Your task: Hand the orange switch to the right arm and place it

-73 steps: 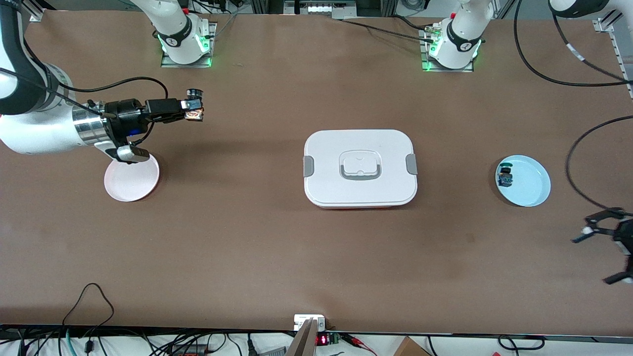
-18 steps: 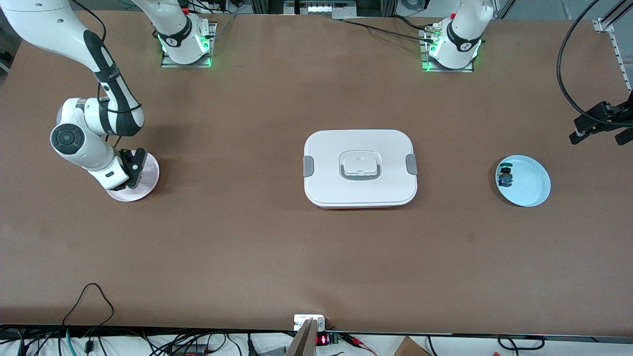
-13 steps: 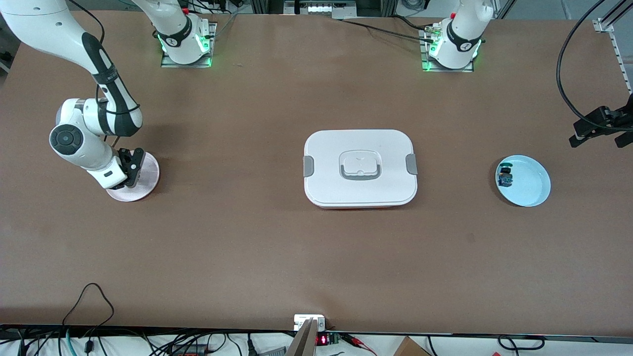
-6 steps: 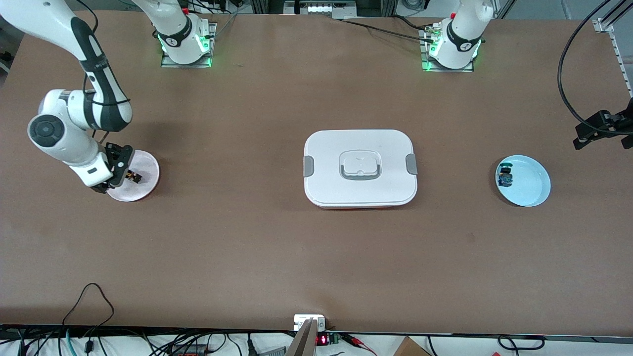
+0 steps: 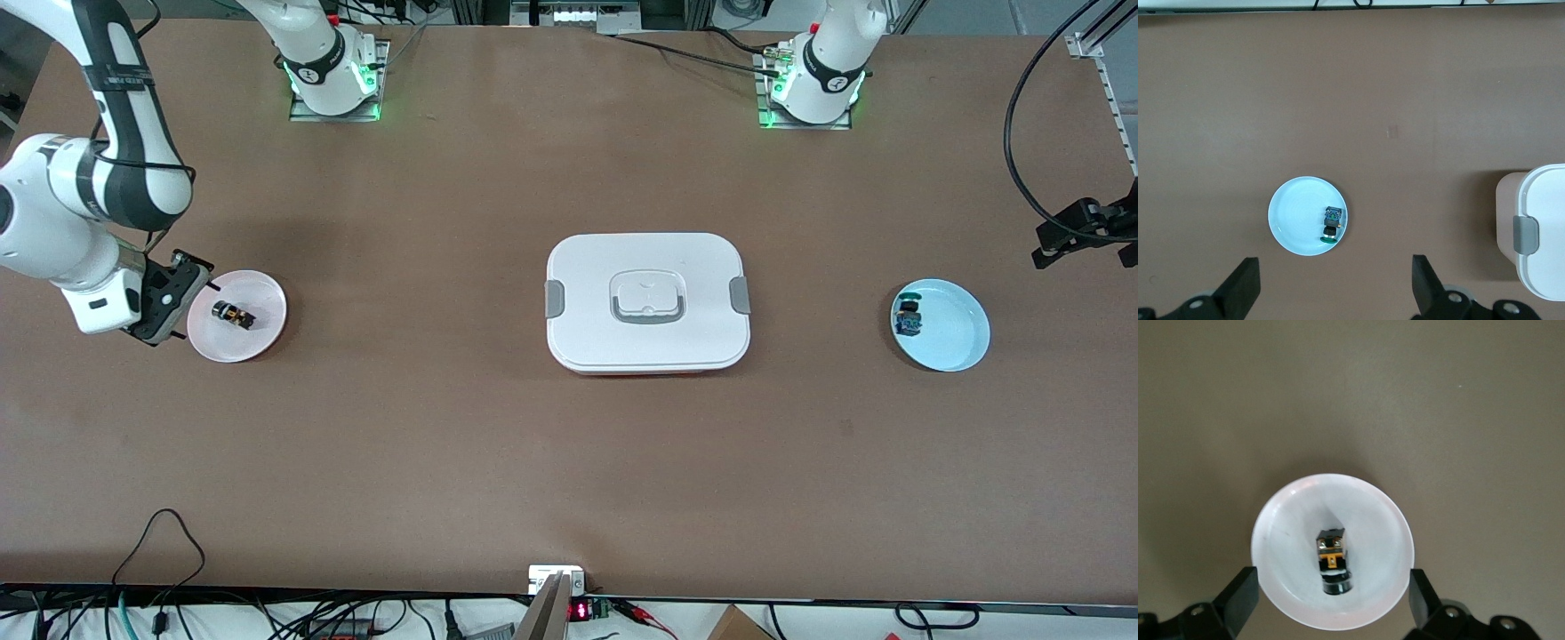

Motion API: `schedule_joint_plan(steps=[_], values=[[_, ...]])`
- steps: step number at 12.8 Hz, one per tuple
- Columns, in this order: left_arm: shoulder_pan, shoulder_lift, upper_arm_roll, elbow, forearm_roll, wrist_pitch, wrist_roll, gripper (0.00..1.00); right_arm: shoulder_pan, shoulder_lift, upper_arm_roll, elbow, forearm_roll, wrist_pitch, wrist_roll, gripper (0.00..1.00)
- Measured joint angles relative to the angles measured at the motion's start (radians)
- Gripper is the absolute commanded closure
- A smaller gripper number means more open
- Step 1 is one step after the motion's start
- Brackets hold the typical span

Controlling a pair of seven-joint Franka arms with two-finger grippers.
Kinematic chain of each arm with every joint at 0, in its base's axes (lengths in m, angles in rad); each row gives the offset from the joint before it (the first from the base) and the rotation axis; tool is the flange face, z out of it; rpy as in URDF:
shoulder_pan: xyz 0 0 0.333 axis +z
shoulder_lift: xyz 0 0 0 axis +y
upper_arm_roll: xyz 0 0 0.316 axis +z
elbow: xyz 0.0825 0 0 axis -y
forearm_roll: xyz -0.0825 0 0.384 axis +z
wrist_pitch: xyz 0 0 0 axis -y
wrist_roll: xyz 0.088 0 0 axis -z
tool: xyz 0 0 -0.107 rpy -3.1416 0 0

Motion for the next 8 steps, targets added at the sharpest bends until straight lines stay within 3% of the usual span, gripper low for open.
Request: schedule_joint_plan(steps=[4, 8], values=[[0.000, 0.001, 0.000, 0.000, 0.000, 0.000, 0.000, 0.00, 0.021, -0.036, 0.004, 0.020, 0.079, -0.124, 0.274, 0.00], [-0.001, 0.001, -0.001, 0.000, 0.000, 0.000, 0.001, 0.00, 0.056, -0.052, 0.004, 0.068, 0.088, -0.304, 0.646, 0.00]])
